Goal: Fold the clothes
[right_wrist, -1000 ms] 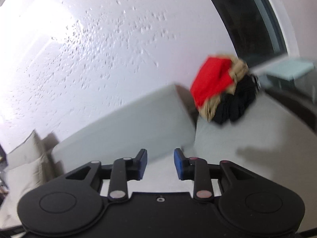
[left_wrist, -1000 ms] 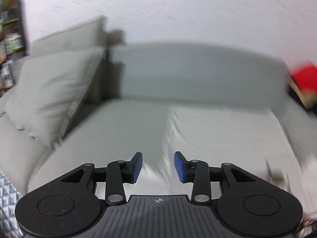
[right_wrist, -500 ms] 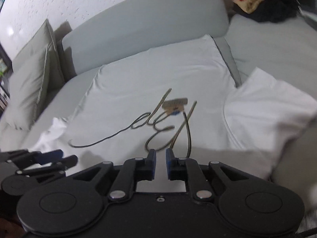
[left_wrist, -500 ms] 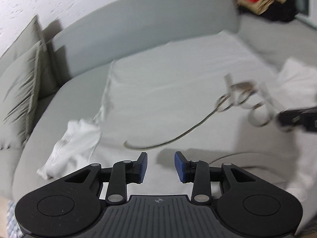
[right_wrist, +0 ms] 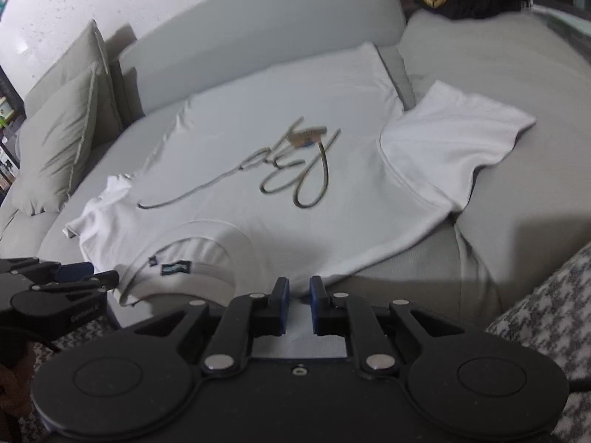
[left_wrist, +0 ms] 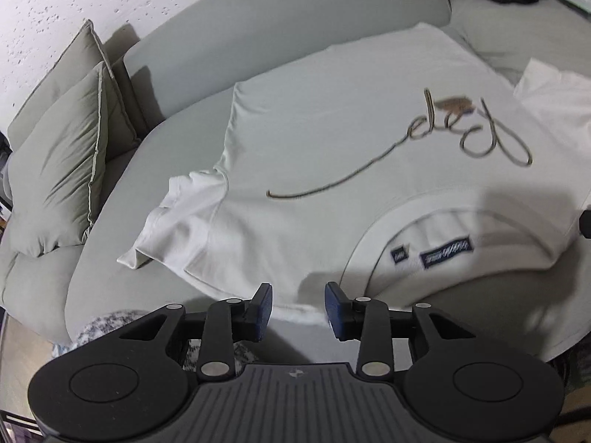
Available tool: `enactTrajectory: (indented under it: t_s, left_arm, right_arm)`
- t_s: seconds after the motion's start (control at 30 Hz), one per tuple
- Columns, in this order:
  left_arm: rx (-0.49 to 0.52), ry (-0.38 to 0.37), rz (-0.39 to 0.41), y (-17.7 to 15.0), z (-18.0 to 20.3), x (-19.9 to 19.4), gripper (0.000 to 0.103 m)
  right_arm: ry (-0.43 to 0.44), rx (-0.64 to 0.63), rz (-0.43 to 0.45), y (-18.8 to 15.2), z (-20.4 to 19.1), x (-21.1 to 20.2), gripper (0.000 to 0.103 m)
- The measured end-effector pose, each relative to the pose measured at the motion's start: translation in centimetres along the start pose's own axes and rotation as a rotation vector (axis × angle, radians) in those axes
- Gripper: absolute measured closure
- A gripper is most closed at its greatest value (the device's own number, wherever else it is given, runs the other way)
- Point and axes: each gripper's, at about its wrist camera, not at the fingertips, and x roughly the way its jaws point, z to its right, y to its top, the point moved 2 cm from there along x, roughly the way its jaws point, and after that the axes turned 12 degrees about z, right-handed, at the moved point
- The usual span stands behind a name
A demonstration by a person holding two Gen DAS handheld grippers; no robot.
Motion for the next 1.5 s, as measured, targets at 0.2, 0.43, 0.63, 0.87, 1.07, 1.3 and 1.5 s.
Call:
enactTrajectory:
  t_s: [0.2,0.43,0.63,0.87,1.07,1.3,1.5]
  left_arm:
    - [-0.04,0.004,-0.044,0.1,-0.5,0.4,0.066]
    - [-0.091,-0.017,-0.063,0.1,-1.8,0.5,0.058]
    - [-0.232,-0.065,-0.075,-0.1,-5.2,0.6,0.058]
    - [-0.249,-0.117,-0.039,1.0,-4.8,1.8,0.07]
    - [-0.156,-0.18,-0.055,-0.3,-1.4,3.1,0.071]
    - [-0.135,-0.151,-0.086,-1.2,-0.9,-0.1,0.071]
    - [-0.154,-0.141,-0.031,0.1,-1.7,-1.4,0.064]
  right_arm:
    - [0.005,-0.055,0.067,1.1,-1.7,-0.7,0.081]
    - [-0.029,-0.043,0.05,1.2,-1.9,0.5,0.079]
    - [-0.062,0.006,0.067,1.6,-0.9,0.7,0.085]
    - [0.017,0.038,0.025,2.1,-1.6,3.0,0.086]
    - [0.034,0.013,-0.054,0.9,-2.0,6.2,0.089]
    - [0.039,-0.005,-0.097,-0.6,-1.5,2.6,0.089]
    - [-0.011,0.14,0.096,3.1,3.1,0.3,0.045]
